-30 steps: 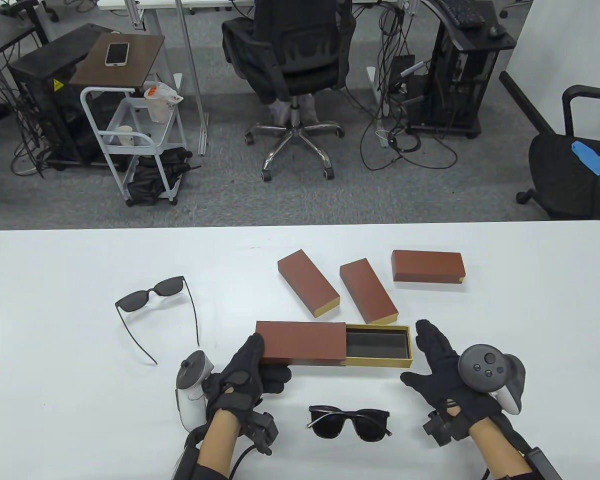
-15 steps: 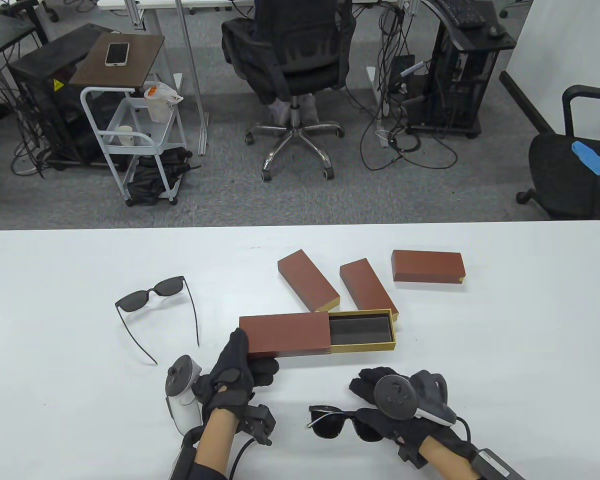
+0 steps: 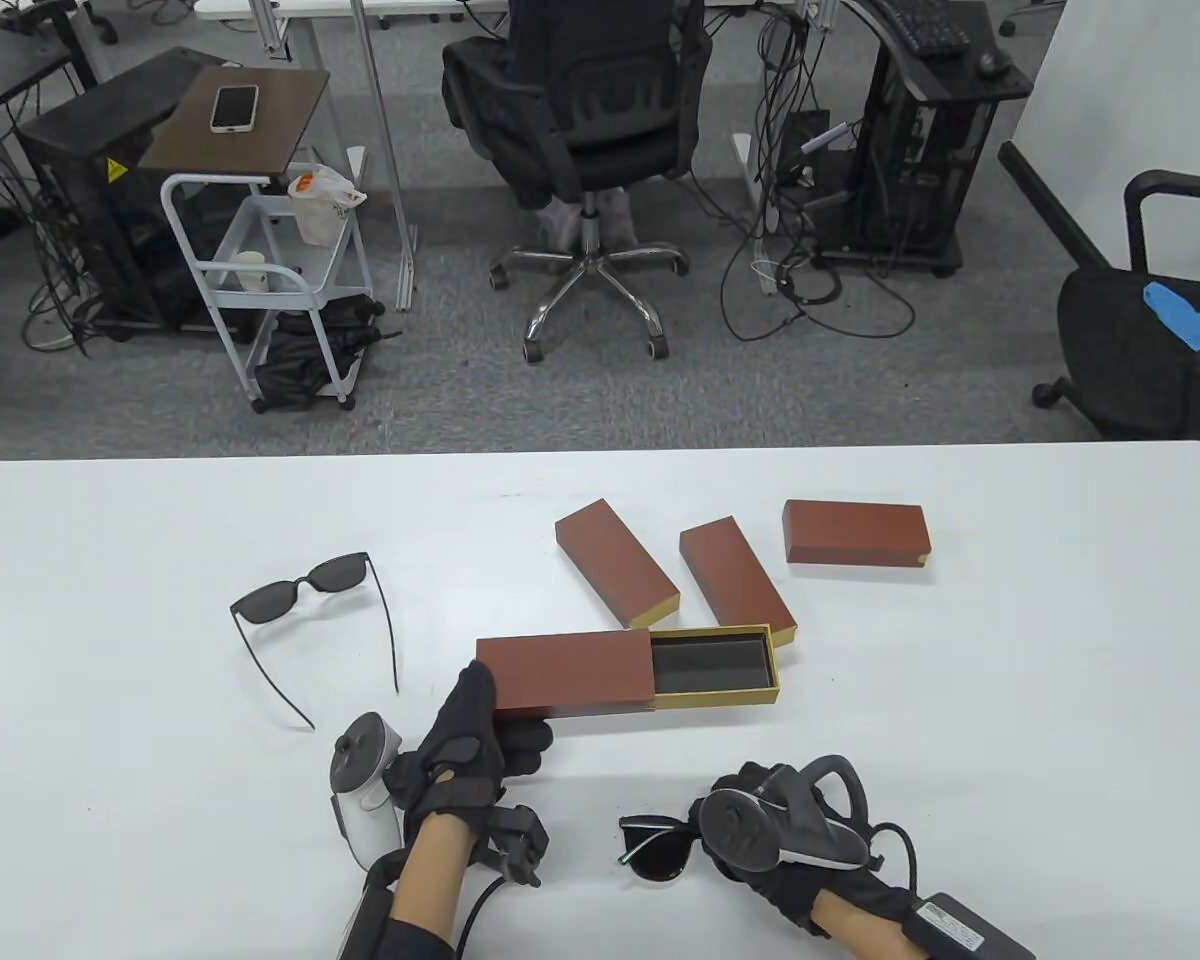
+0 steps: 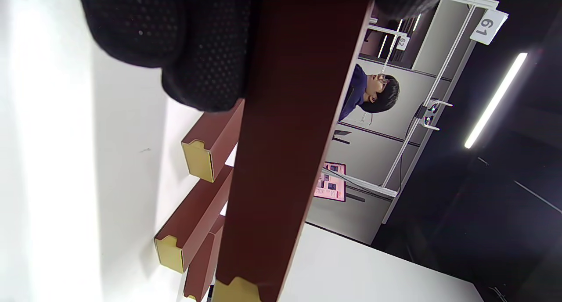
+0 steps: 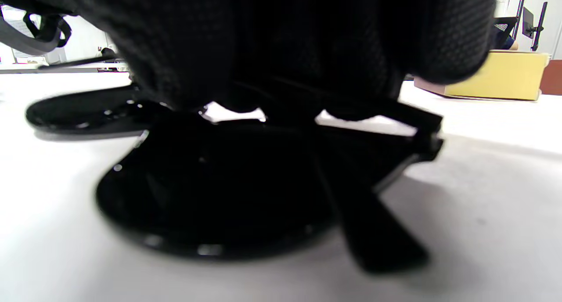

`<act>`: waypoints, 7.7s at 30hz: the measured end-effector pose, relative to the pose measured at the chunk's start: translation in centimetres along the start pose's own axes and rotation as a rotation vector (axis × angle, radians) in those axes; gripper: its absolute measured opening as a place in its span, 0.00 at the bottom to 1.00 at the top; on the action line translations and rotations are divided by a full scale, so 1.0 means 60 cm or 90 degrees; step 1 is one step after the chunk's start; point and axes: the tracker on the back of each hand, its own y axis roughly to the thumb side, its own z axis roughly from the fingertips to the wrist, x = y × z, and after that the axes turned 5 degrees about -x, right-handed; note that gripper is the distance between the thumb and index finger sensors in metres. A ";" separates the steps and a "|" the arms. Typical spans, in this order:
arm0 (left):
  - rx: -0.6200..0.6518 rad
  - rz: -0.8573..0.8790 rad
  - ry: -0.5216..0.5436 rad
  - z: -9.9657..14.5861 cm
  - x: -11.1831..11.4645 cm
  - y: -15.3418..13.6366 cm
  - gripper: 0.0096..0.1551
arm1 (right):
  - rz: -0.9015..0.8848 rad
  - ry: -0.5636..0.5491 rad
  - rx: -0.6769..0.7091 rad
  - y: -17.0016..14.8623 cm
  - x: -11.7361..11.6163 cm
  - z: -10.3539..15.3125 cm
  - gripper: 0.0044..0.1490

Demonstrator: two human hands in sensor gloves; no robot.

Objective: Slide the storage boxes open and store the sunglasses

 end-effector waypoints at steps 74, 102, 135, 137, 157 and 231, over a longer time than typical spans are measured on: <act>-0.005 -0.061 -0.106 -0.010 0.030 -0.006 0.46 | -0.102 -0.221 -0.199 -0.088 0.229 -0.021 0.31; -0.010 -0.063 -0.101 -0.018 0.028 -0.018 0.46 | -0.761 -0.262 -0.443 -0.201 0.038 0.025 0.31; -0.088 -0.071 -0.218 -0.008 0.095 -0.035 0.47 | -0.935 -0.079 -0.162 -0.144 0.018 0.000 0.57; -0.092 -0.074 -0.230 -0.008 0.099 -0.036 0.47 | -0.928 -0.061 -0.153 -0.136 0.015 -0.003 0.58; -0.078 -0.121 -0.091 -0.010 0.051 -0.020 0.48 | -0.402 -0.111 -0.052 -0.065 0.056 -0.011 0.51; 0.198 -0.868 0.338 0.030 0.065 0.083 0.43 | -0.045 -0.135 -0.301 -0.106 0.029 -0.042 0.41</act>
